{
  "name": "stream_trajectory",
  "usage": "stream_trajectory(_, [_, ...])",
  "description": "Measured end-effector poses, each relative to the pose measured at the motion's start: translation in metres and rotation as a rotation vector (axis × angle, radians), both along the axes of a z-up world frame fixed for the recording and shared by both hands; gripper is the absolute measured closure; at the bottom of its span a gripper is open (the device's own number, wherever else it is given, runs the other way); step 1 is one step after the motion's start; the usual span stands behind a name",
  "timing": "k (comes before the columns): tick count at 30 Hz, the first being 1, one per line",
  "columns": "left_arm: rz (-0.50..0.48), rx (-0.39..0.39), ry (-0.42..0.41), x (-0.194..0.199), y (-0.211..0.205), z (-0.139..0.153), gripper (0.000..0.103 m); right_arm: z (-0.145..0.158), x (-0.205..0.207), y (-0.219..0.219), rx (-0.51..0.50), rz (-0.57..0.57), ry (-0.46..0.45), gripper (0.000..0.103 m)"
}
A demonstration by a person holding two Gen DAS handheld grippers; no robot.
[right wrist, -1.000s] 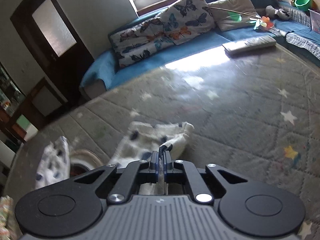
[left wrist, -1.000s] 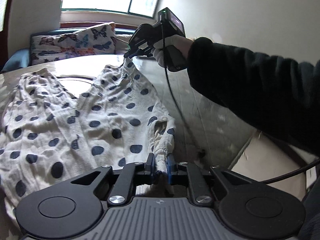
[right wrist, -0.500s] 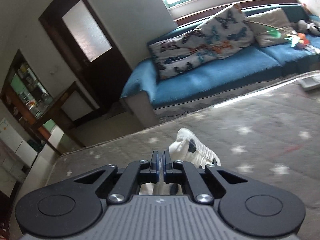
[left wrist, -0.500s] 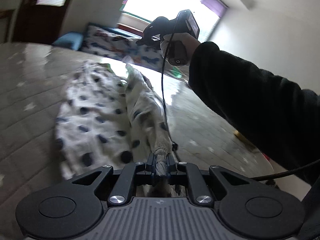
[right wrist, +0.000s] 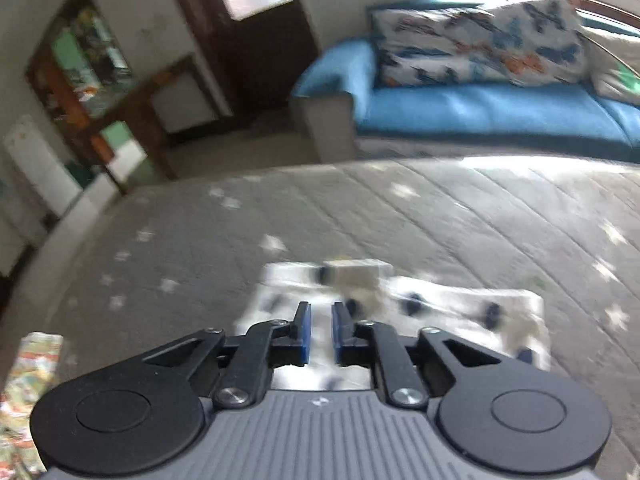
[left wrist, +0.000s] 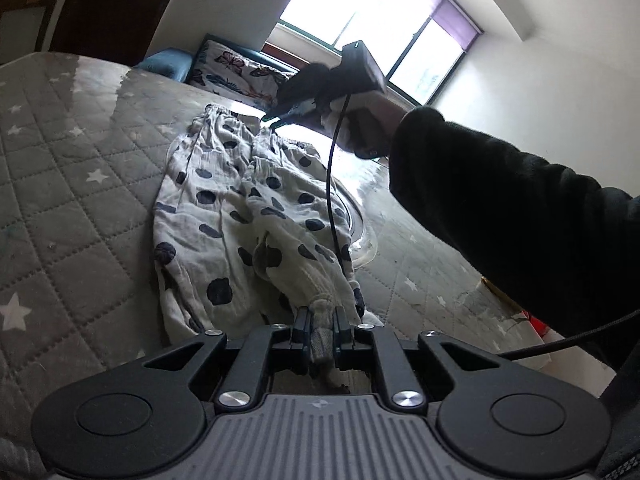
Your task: Fold clothes
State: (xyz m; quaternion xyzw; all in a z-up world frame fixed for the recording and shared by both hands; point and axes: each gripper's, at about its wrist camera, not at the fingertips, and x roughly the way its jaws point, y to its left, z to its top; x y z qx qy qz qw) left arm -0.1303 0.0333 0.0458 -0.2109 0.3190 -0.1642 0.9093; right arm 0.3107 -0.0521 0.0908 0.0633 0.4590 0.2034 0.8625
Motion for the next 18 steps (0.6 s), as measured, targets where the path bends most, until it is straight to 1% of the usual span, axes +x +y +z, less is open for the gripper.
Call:
stream_trajectory(1, [0.002,0.003,-0.002,0.002,0.0,-0.002,0.091,-0.006,0.003,-0.005,0.012,0.0,0.033,0.089])
stream_trajectory(3, [0.006,0.005,-0.003,0.005,0.002,-0.004,0.091,-0.013,0.006,-0.009,0.029,-0.007,0.066,0.088])
stream_trajectory(4, [0.007,0.006,-0.004,0.004,0.002,-0.005,0.091,-0.016,0.007,-0.006,0.02,-0.001,0.067,0.085])
stream_trajectory(5, [0.008,0.007,-0.005,0.004,0.003,-0.006,0.091,-0.019,0.007,-0.003,0.009,0.007,0.067,0.08])
stream_trajectory(7, [0.007,0.014,-0.008,0.003,0.002,-0.006,0.091,-0.026,0.005,0.005,-0.039,0.01,0.06,0.074])
stream_trajectory(9, [0.005,0.02,-0.01,0.003,0.002,-0.006,0.091,-0.031,0.001,0.014,-0.114,0.004,0.042,0.075])
stream_trajectory(12, [0.005,0.018,-0.019,0.003,0.003,-0.005,0.091,-0.036,-0.007,0.026,-0.201,0.009,-0.003,0.078])
stream_trajectory(14, [0.007,0.015,-0.026,0.002,0.005,-0.003,0.091,-0.036,-0.012,0.031,-0.243,0.016,-0.033,0.099])
stream_trajectory(17, [0.01,0.01,-0.037,0.001,0.008,-0.001,0.091,-0.029,-0.016,0.026,-0.218,0.005,-0.044,0.101])
stream_trajectory(18, [0.013,0.008,-0.044,-0.001,0.009,0.001,0.091,-0.023,-0.016,0.022,-0.186,-0.012,-0.053,0.101])
